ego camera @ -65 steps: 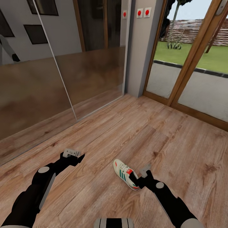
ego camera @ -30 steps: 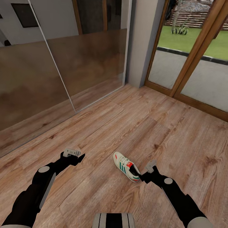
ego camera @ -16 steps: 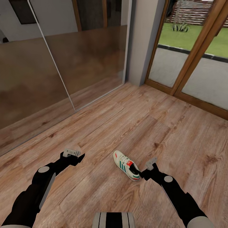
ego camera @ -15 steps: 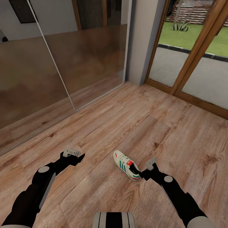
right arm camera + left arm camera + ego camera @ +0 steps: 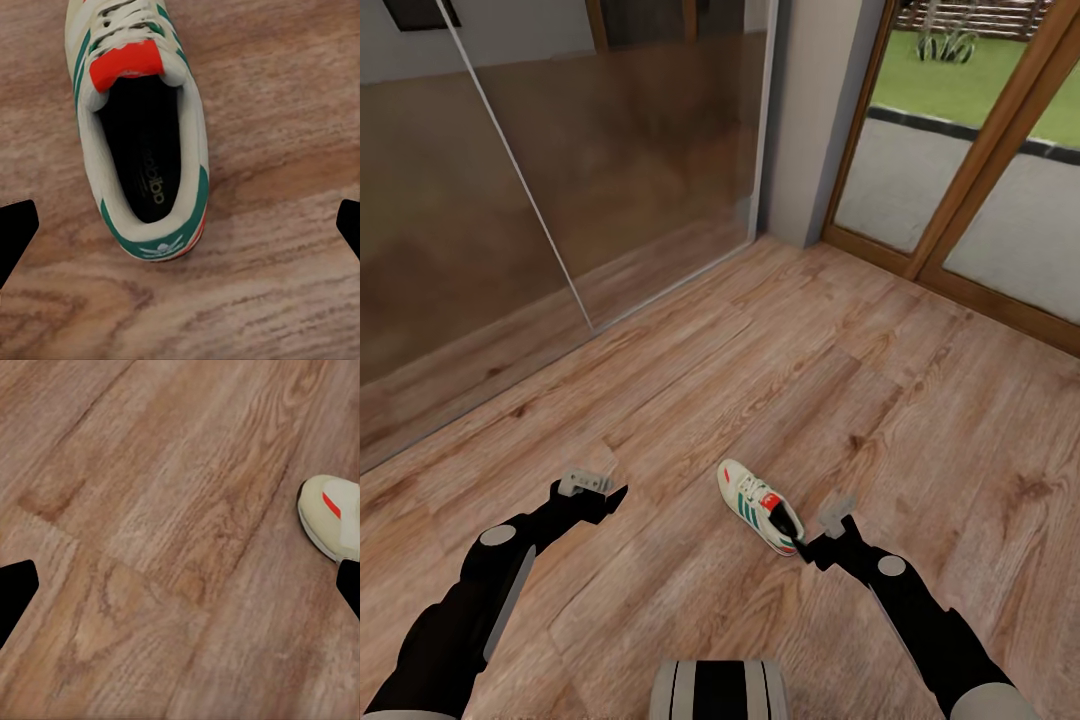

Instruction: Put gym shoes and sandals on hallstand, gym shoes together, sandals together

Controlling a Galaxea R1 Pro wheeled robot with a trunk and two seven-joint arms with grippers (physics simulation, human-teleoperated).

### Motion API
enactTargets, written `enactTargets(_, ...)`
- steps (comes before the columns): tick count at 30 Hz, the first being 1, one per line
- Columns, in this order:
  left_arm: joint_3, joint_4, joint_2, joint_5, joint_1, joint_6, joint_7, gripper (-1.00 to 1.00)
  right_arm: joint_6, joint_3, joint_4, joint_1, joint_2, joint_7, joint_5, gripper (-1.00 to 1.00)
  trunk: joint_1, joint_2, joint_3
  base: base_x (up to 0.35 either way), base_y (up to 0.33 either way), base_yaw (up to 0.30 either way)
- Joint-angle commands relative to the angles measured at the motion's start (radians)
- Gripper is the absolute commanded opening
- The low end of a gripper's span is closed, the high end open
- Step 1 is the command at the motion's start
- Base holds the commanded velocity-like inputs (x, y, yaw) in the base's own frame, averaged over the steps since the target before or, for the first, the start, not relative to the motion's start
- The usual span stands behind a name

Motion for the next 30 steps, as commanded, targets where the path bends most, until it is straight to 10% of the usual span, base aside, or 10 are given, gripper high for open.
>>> enactTargets(1, 0.002, -0.001, 0.000, -0.006, 0.000, 0.005, -0.007, 1.00, 0.004, 0.001, -0.002, 0.000, 0.000, 0.003, 0.009, 1.00, 0.000, -0.001, -0.005, 0.000, 0.000, 0.000)
enactTargets(14, 0.001, -0.001, -0.002, -0.005, -0.001, 0.005, -0.007, 1.00, 0.004, 0.001, -0.001, 0.000, 0.000, 0.003, 0.009, 1.00, 0.000, -0.001, -0.015, 0.000, 0.000, 0.000)
enactTargets(30, -0.002, -0.007, -0.002, -0.006, -0.005, 0.005, -0.007, 1.00, 0.004, 0.000, 0.000, 0.000, 0.000, 0.001, 0.009, 1.00, 0.007, -0.004, -0.091, 0.000, 0.000, 0.000)
